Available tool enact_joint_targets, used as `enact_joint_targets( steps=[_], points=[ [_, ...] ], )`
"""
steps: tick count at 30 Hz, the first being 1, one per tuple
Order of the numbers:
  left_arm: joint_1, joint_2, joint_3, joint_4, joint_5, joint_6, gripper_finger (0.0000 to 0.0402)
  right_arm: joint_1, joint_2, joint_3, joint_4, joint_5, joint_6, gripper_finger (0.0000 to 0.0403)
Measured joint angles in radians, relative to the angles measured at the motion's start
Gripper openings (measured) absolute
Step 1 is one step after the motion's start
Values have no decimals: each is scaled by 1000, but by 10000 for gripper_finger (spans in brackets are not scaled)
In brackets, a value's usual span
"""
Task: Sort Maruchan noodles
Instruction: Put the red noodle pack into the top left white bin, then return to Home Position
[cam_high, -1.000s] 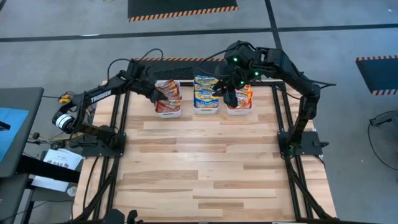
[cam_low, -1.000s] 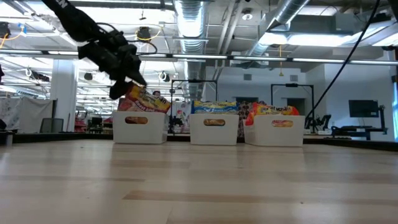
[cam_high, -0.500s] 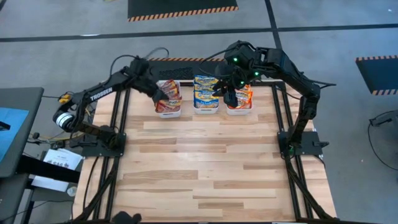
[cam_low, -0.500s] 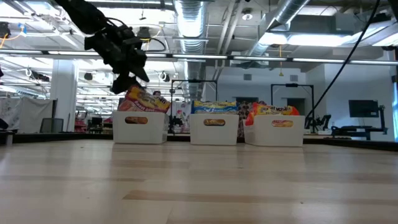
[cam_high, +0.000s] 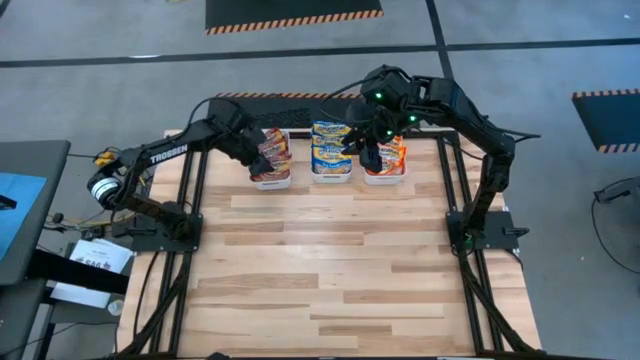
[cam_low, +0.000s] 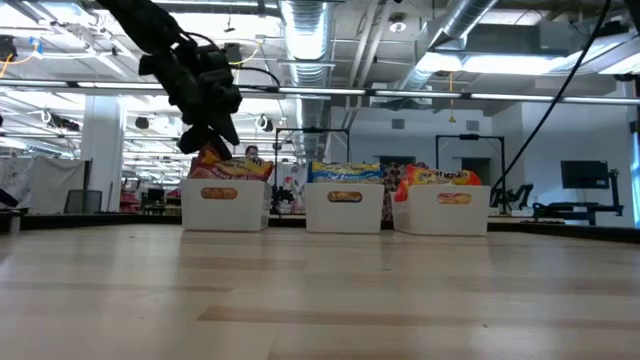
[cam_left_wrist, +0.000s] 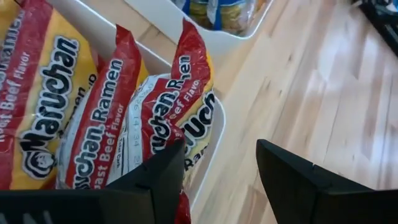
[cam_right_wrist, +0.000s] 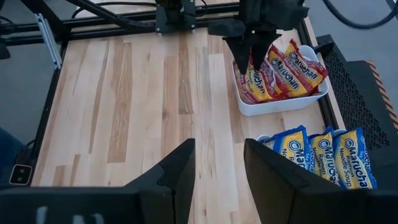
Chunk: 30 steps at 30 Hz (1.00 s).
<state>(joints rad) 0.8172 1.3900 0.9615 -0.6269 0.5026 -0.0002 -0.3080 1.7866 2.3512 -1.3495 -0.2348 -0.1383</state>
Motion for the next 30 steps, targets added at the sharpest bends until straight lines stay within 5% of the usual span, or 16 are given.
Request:
enact_joint_targets(
  steps=[9, 25, 30],
  points=[
    [-13, 63, 1, -36, 38, 7, 192, 0, 0, 0, 0, 0, 18, 162],
    [-8, -21, 105, -118, 53, -23, 156, 2, 1, 0, 0, 0, 22, 162],
    [-53, -23, 115, -244, 175, -36, 155, 2, 2, 0, -5, 0, 33, 162]
  ],
)
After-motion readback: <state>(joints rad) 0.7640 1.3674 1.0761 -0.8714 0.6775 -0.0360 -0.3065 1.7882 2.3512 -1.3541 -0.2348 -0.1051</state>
